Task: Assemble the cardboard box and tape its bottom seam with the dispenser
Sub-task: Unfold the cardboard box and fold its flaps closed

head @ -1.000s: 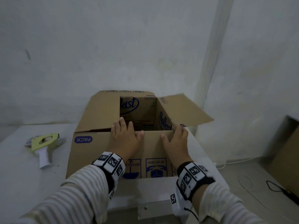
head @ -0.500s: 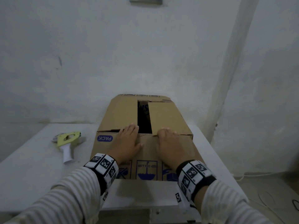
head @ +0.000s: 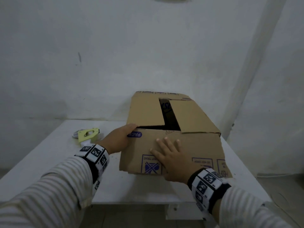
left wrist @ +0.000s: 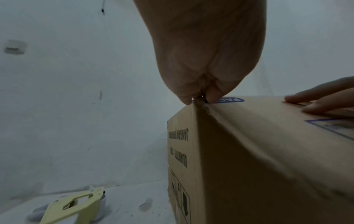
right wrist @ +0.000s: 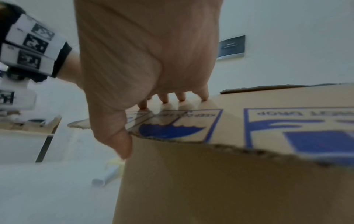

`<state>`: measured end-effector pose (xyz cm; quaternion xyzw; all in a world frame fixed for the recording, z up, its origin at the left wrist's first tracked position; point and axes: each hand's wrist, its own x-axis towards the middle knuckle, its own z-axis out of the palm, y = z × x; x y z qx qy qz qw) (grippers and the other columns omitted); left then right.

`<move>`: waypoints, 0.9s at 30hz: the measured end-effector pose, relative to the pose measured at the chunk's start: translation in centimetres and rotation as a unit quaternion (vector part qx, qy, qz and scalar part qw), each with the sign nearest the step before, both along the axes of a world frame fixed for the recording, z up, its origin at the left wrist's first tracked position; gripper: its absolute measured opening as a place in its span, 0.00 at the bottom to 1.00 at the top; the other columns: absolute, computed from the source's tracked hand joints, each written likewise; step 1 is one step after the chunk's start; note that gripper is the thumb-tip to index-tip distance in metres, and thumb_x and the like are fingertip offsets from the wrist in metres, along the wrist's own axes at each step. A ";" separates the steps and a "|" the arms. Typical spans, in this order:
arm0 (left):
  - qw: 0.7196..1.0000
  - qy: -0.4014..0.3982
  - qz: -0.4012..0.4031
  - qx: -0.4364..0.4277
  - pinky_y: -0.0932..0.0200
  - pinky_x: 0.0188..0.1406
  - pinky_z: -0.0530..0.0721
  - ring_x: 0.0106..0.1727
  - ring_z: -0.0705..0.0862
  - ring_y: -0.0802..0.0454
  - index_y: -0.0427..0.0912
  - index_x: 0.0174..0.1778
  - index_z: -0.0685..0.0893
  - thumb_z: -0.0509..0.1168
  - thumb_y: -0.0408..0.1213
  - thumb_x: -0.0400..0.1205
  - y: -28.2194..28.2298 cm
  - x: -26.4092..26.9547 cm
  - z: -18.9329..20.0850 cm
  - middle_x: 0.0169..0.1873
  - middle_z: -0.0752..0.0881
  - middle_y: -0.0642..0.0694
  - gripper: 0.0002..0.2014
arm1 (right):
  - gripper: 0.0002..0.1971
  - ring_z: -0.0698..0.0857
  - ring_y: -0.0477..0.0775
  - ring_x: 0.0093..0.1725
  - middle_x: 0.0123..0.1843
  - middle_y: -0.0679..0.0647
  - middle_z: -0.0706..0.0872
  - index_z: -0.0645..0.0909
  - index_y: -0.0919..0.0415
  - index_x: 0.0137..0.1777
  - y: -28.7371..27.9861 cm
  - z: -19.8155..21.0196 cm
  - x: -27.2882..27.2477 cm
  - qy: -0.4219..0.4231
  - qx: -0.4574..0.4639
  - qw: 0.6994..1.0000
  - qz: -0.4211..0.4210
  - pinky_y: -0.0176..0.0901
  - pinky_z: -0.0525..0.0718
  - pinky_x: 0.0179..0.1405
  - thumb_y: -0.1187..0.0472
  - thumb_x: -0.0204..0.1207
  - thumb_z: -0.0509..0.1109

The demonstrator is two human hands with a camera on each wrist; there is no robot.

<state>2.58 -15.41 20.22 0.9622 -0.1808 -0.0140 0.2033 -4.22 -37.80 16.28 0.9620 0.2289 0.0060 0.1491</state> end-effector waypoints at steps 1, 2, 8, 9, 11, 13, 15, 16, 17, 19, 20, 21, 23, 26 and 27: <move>1.000 -0.002 -0.002 -0.007 0.54 0.78 0.64 0.81 0.66 0.45 0.48 0.82 0.61 0.51 0.25 0.84 0.4 0.0 0.3 0.81 0.65 0.44 0.29 | 0.45 0.42 0.67 0.84 0.86 0.59 0.41 0.45 0.47 0.83 0.3 0.6 -0.1 0.011 0.017 1.000 -0.003 0.74 0.45 0.77 0.45 0.72 0.69; 1.000 -0.003 -0.004 -0.003 0.54 0.77 0.66 0.80 0.67 0.44 0.48 0.82 0.62 0.51 0.24 0.84 0.7 0.0 0.5 0.81 0.66 0.44 0.29 | 0.43 0.46 0.66 0.84 0.86 0.58 0.45 0.48 0.47 0.82 0.5 1.3 -0.1 0.022 0.031 0.999 -0.002 0.72 0.50 0.78 0.44 0.72 0.69; 0.997 0.031 -0.047 0.055 0.55 0.76 0.67 0.80 0.66 0.46 0.53 0.82 0.61 0.56 0.24 0.83 2.3 1.2 1.1 0.81 0.66 0.47 0.32 | 0.26 0.81 0.56 0.60 0.64 0.53 0.82 0.75 0.52 0.72 1.1 9.4 -0.9 0.113 0.148 0.982 -0.012 0.46 0.81 0.54 0.61 0.72 0.69; 0.997 0.032 -0.051 0.054 0.56 0.74 0.68 0.79 0.68 0.46 0.52 0.82 0.62 0.56 0.25 0.84 2.4 1.2 1.4 0.80 0.68 0.47 0.31 | 0.24 0.82 0.54 0.58 0.62 0.52 0.84 0.77 0.53 0.70 1.0 10.6 -1.0 0.106 0.151 0.982 -0.027 0.42 0.78 0.50 0.64 0.73 0.68; 0.998 0.010 -0.048 0.041 0.56 0.71 0.71 0.75 0.74 0.43 0.47 0.79 0.69 0.57 0.27 0.84 2.5 1.4 1.5 0.76 0.74 0.44 0.26 | 0.20 0.82 0.52 0.57 0.61 0.51 0.87 0.82 0.53 0.66 0.8 12.8 -1.1 0.057 0.160 0.985 -0.046 0.39 0.76 0.50 0.67 0.76 0.64; 1.000 -0.015 -0.021 0.003 0.51 0.63 0.76 0.66 0.80 0.37 0.36 0.71 0.79 0.59 0.38 0.84 2.3 2.0 1.4 0.67 0.82 0.34 0.20 | 0.18 0.83 0.54 0.60 0.63 0.52 0.88 0.84 0.53 0.65 0.4 14.3 -0.3 -0.017 0.190 0.979 -0.066 0.40 0.77 0.55 0.66 0.79 0.62; 0.997 -0.007 0.037 -0.061 0.49 0.50 0.78 0.53 0.83 0.37 0.33 0.60 0.84 0.58 0.49 0.84 1.8 2.3 1.2 0.55 0.85 0.31 0.23 | 0.17 0.83 0.58 0.60 0.62 0.55 0.87 0.83 0.55 0.65 -0.1 14.7 0.9 -0.106 0.203 0.969 -0.095 0.43 0.78 0.54 0.64 0.80 0.61; 0.995 -0.010 0.063 -0.079 0.53 0.45 0.76 0.48 0.82 0.41 0.35 0.57 0.85 0.56 0.51 0.85 1.4 2.5 1.0 0.51 0.86 0.34 0.22 | 0.17 0.82 0.60 0.62 0.64 0.58 0.86 0.81 0.57 0.66 -0.3 14.3 1.7 -0.164 0.212 0.958 -0.106 0.45 0.77 0.58 0.64 0.80 0.61; 0.992 -0.019 0.084 -0.091 0.55 0.42 0.74 0.45 0.80 0.43 0.37 0.55 0.85 0.55 0.51 0.85 0.9 2.6 1.0 0.49 0.86 0.36 0.22 | 0.18 0.78 0.61 0.68 0.69 0.61 0.82 0.79 0.59 0.69 -0.5 13.7 2.3 -0.220 0.236 0.940 -0.110 0.49 0.74 0.66 0.65 0.80 0.62; 0.985 -0.039 0.121 -0.115 0.55 0.42 0.74 0.46 0.81 0.42 0.39 0.48 0.81 0.54 0.52 0.85 0.2 2.7 0.9 0.49 0.86 0.36 0.20 | 0.25 0.60 0.63 0.82 0.82 0.64 0.63 0.67 0.64 0.78 -0.6 12.0 3.1 -0.273 0.313 0.902 -0.120 0.56 0.59 0.82 0.67 0.80 0.63; 0.982 -0.050 0.134 -0.125 0.55 0.43 0.74 0.49 0.82 0.40 0.39 0.48 0.80 0.55 0.52 0.85 0.0 2.8 0.8 0.51 0.86 0.35 0.19 | 0.29 0.51 0.62 0.85 0.85 0.63 0.53 0.60 0.63 0.81 -0.8 11.0 3.6 -0.259 0.340 0.893 -0.139 0.57 0.53 0.84 0.66 0.81 0.62; 0.978 -0.057 0.146 -0.138 0.55 0.43 0.74 0.52 0.83 0.38 0.39 0.49 0.79 0.56 0.52 0.85 -0.4 3.0 0.8 0.52 0.86 0.35 0.18 | 0.32 0.45 0.61 0.85 0.86 0.60 0.45 0.54 0.60 0.83 -0.9 10.0 4.0 -0.220 0.352 0.894 -0.169 0.58 0.51 0.84 0.63 0.82 0.62; 0.970 -0.071 0.149 -0.180 0.55 0.45 0.75 0.56 0.83 0.37 0.38 0.57 0.77 0.59 0.48 0.84 -0.9 3.6 0.6 0.55 0.85 0.37 0.16 | 0.34 0.41 0.60 0.85 0.86 0.58 0.39 0.49 0.55 0.84 -1.4 7.9 5.2 -0.138 0.330 0.906 -0.228 0.59 0.52 0.84 0.55 0.83 0.61; 0.963 -0.071 0.144 -0.214 0.49 0.54 0.80 0.63 0.80 0.37 0.42 0.66 0.73 0.65 0.41 0.81 -1.4 4.3 0.2 0.60 0.79 0.39 0.18 | 0.29 0.49 0.63 0.84 0.85 0.60 0.51 0.56 0.55 0.82 -2.0 4.8 6.8 -0.050 0.318 0.913 -0.252 0.58 0.55 0.83 0.49 0.84 0.57; 0.966 -0.070 0.151 -0.197 0.47 0.58 0.80 0.63 0.79 0.38 0.42 0.64 0.75 0.66 0.39 0.80 -1.5 4.6 0.0 0.59 0.77 0.38 0.17 | 0.26 0.56 0.63 0.82 0.83 0.61 0.58 0.61 0.56 0.80 -2.1 4.0 7.1 -0.044 0.302 0.919 -0.249 0.57 0.58 0.82 0.48 0.85 0.55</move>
